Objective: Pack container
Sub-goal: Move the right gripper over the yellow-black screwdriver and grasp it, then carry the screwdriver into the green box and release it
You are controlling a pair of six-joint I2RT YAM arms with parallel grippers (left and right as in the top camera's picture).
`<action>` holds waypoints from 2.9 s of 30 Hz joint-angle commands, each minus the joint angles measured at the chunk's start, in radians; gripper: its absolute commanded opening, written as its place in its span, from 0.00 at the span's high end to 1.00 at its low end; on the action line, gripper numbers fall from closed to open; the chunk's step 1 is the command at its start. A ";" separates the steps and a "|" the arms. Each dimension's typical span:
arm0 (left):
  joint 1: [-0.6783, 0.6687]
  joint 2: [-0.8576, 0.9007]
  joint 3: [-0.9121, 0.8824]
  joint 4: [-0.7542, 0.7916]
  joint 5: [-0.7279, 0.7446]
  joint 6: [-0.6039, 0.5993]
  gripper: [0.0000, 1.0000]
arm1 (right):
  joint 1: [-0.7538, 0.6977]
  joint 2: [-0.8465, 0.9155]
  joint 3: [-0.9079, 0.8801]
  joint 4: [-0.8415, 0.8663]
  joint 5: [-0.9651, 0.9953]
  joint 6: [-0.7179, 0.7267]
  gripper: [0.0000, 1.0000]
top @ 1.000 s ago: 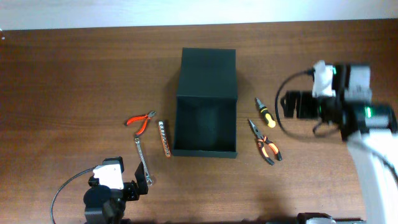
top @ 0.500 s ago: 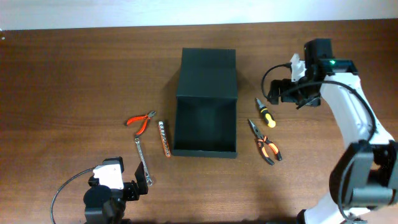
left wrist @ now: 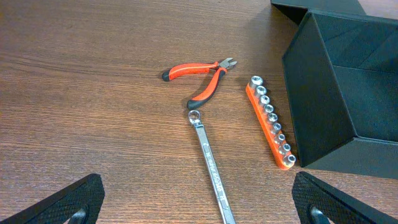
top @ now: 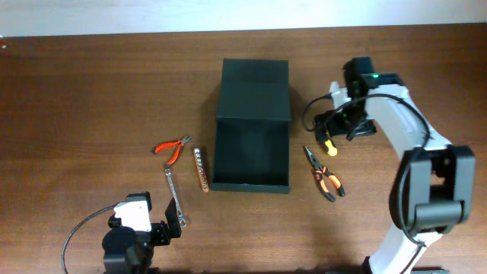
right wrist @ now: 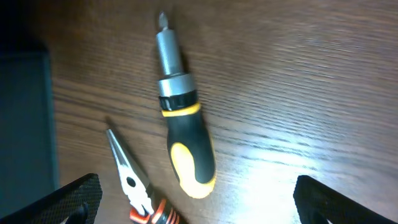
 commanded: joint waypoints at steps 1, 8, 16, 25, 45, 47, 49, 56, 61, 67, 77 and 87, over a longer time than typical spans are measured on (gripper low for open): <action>-0.004 -0.008 -0.005 0.002 -0.006 0.016 0.01 | 0.034 0.047 0.019 0.008 0.099 -0.035 0.01; -0.004 -0.008 -0.005 0.002 -0.006 0.016 0.01 | 0.039 0.089 0.019 0.037 0.131 -0.027 0.00; -0.004 -0.008 -0.005 0.002 -0.006 0.016 0.01 | 0.040 0.137 0.019 0.042 0.131 -0.019 0.20; -0.004 -0.008 -0.005 0.002 -0.006 0.016 0.01 | 0.040 0.138 0.019 0.050 0.126 -0.019 0.55; -0.004 -0.008 -0.005 0.002 -0.006 0.016 0.01 | 0.047 0.135 0.462 -0.300 0.100 -0.021 0.79; -0.004 -0.008 -0.005 0.002 -0.006 0.016 0.01 | 0.061 0.135 0.528 -0.348 0.056 -0.022 0.79; -0.004 -0.008 -0.005 0.002 -0.006 0.016 0.01 | 0.085 0.135 0.586 -0.386 0.002 -0.032 0.79; -0.004 -0.008 -0.005 0.002 -0.006 0.016 0.01 | 0.248 0.135 0.635 -0.424 -0.055 -0.093 0.80; -0.004 -0.008 -0.005 0.002 -0.006 0.016 0.01 | 0.390 0.135 0.620 -0.422 0.032 -0.163 0.80; -0.004 -0.008 -0.005 0.002 -0.006 0.016 0.01 | 0.459 0.135 0.533 -0.381 0.060 -0.163 0.80; -0.004 -0.008 -0.005 0.002 -0.006 0.016 0.01 | 0.486 0.135 0.234 -0.142 0.044 -0.159 0.79; -0.004 -0.008 -0.005 0.002 -0.006 0.016 0.01 | 0.485 0.135 0.119 0.020 0.045 -0.159 0.68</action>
